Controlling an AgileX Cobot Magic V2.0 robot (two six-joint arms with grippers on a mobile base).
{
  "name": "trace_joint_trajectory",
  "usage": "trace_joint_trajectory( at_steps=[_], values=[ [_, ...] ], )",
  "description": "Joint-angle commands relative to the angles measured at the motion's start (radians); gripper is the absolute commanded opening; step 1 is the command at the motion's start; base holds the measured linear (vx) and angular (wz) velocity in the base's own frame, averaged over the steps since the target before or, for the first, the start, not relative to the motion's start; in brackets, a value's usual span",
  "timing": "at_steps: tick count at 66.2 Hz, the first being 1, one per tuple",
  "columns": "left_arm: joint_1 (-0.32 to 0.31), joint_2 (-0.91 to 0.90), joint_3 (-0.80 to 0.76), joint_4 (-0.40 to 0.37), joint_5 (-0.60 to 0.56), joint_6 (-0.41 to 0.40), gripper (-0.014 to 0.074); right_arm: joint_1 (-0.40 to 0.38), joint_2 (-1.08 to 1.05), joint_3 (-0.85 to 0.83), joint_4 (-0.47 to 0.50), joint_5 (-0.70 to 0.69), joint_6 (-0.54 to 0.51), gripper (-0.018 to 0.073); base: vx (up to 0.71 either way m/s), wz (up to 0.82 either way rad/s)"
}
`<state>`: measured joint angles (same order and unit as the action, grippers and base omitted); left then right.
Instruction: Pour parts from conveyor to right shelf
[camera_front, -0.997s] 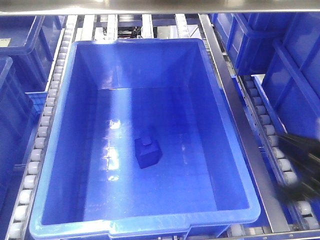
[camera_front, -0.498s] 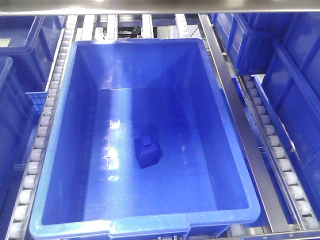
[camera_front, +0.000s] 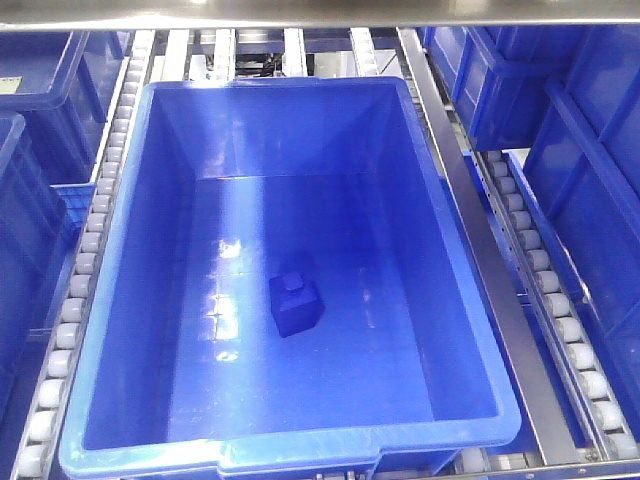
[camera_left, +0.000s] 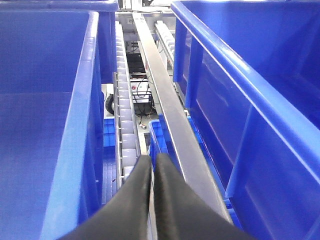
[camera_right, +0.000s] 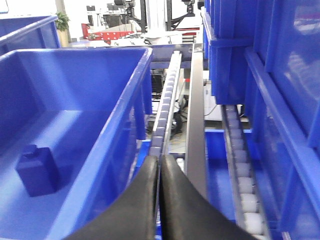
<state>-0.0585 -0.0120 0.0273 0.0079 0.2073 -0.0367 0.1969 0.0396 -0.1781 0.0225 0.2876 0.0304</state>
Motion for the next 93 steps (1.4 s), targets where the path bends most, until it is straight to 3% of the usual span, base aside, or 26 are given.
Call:
trace_joint_trajectory(
  at_steps=[1,15,26,39,93],
  values=[
    [-0.005,-0.012,-0.019,-0.008,-0.073,-0.008,-0.0006,-0.029,0.01,-0.015,0.028,-0.097,-0.004,-0.0008,0.0,0.0],
    [-0.005,-0.012,-0.019,-0.008,-0.073,-0.008,-0.0006,-0.18,0.01,0.104,0.044,-0.253,-0.003,-0.0008,0.0,0.0],
    [-0.005,-0.012,-0.019,-0.008,-0.073,-0.008,-0.0006,-0.175,-0.065,0.197,-0.034,-0.255,-0.003,-0.0008,0.0,0.0],
    [-0.005,-0.012,-0.019,-0.008,-0.073,-0.008,-0.0006,-0.139,-0.065,0.216,-0.059,-0.223,-0.003,-0.0008,0.0,0.0],
    [-0.005,-0.012,-0.019,-0.008,-0.073,-0.008,-0.0006,-0.14,-0.063,0.216,-0.058,-0.241,-0.003,-0.0008,0.0,0.0]
  ],
)
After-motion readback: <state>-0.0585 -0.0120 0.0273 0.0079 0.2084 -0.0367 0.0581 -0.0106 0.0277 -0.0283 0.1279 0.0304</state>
